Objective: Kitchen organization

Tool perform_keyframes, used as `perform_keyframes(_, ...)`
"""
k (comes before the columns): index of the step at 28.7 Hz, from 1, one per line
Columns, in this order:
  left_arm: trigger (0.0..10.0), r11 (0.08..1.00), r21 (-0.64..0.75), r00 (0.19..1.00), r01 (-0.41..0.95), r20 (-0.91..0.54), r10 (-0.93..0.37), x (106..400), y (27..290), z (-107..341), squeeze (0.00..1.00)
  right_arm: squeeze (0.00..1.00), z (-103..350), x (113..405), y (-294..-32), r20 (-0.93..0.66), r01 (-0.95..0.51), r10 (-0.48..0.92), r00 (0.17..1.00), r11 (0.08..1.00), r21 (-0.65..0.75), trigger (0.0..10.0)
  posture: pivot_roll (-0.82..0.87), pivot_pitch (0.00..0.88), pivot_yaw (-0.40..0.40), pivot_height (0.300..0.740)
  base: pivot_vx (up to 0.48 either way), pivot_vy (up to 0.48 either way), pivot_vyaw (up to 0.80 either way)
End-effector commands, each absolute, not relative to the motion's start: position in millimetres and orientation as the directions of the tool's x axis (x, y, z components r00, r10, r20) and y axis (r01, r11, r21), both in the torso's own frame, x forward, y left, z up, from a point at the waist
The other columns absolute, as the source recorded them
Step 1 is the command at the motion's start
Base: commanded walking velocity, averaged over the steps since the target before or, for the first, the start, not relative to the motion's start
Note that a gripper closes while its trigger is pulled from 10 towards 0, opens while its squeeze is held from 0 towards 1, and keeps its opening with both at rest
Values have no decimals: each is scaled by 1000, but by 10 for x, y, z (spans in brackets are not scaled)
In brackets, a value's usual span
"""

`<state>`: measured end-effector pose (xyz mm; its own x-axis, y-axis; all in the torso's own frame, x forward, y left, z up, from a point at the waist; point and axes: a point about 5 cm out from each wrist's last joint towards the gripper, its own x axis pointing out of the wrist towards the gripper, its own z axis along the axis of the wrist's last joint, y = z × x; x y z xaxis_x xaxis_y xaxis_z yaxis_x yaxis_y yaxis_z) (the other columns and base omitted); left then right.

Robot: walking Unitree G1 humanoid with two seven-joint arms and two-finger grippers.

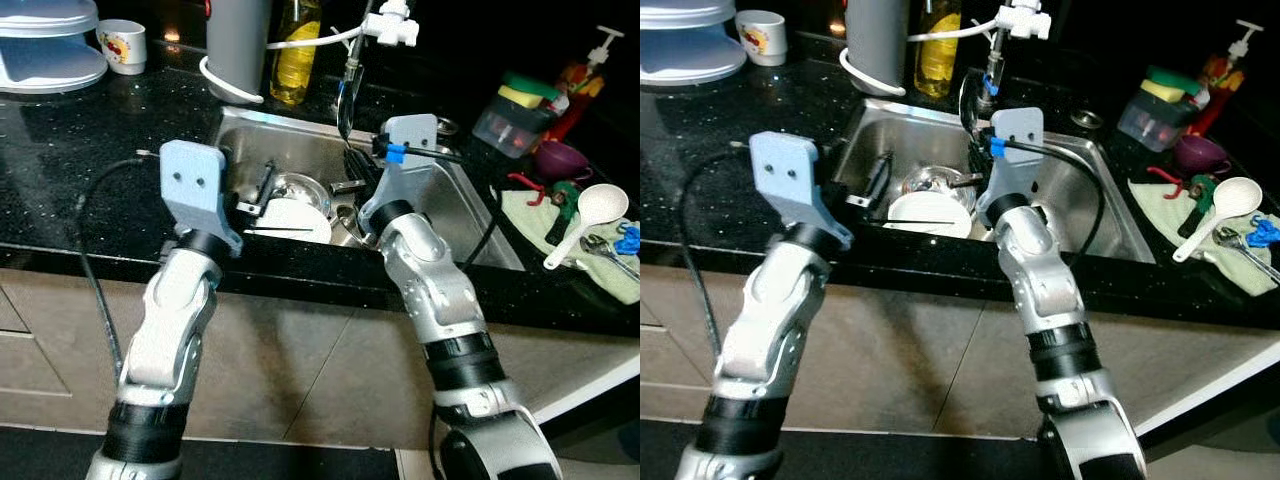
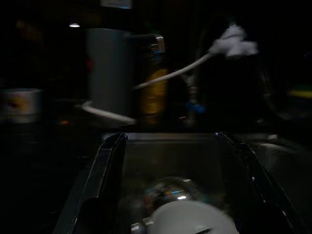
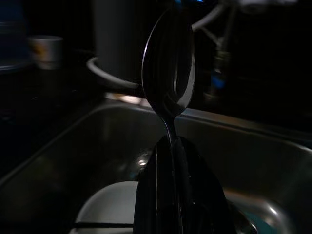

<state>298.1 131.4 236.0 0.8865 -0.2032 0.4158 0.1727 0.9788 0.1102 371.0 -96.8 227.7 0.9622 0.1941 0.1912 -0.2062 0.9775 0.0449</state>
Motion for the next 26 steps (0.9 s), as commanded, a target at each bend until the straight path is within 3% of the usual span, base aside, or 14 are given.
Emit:
perform_keyframes(1, 10000, 979, 132, 893, 154, 405, -195, 2967, 1319, 2349, 0, 0, 2287, 3754, -1098, 201, -138, 127, 971, 990, 42, 10000, 139, 0, -195, 740, 0, 0, 0)
perform_keyframes(4, 10000, 979, 153, 894, 132, 408, -184, 2959, 1358, 2370, 0, 0, 2277, 3800, -1161, 201, -100, 89, 976, 994, 44, 10000, 143, 0, -196, 740, 0, 0, 0)
perform_keyframes(5, 10000, 980, 165, 895, 115, 411, -174, 2953, 1379, 2391, 0, 733, 2266, 3838, -1213, 201, -74, 65, 978, 997, 38, 10000, 142, 0, -196, 740, 0, 0, 0)
perform_keyframes(6, 10000, 980, 170, 896, 103, 413, -166, 2951, 1394, 2407, 0, 1000, 2248, 3869, -1258, 193, -50, 45, 980, 998, 23, 10000, 144, 0, -196, 740, 0, 0, 0)
perform_keyframes(17, 10000, 981, 182, 900, 73, 411, -143, 2946, 1404, 2423, 0, 1000, 2269, 3903, -1485, 226, 48, -66, 972, 995, 84, 10000, 137, 0, -194, 740, 0, 0, 0)
perform_keyframes(18, 10000, 981, 182, 899, 67, 415, -138, 2952, 1411, 2438, 0, 565, 2283, 3844, -1478, 249, -17, -16, 968, 991, 131, 10000, 137, 0, -195, 740, 0, 0, 0)
perform_keyframes(20, 10000, 981, 182, 898, 65, 417, -136, 2954, 1414, 2445, 0, 565, 2287, 3818, -1464, 259, -52, 13, 966, 988, 146, 10000, 136, 0, -195, 740, 0, 0, 0)
perform_keyframes(21, 10000, 981, 186, 899, 58, 418, -132, 2960, 1425, 2462, 0, 0, 2276, 3719, -1367, 293, -189, 133, 947, 967, 169, 10000, 131, 0, -193, 740, 0, 0, 0)
perform_keyframes(26, 10000, 978, 209, 903, 24, 415, -110, 2991, 1478, 2487, 0, 0, 2204, 3346, -1130, 348, -455, 374, 859, 870, 188, 10000, 124, 0, -193, 740, 0, 0, 0)
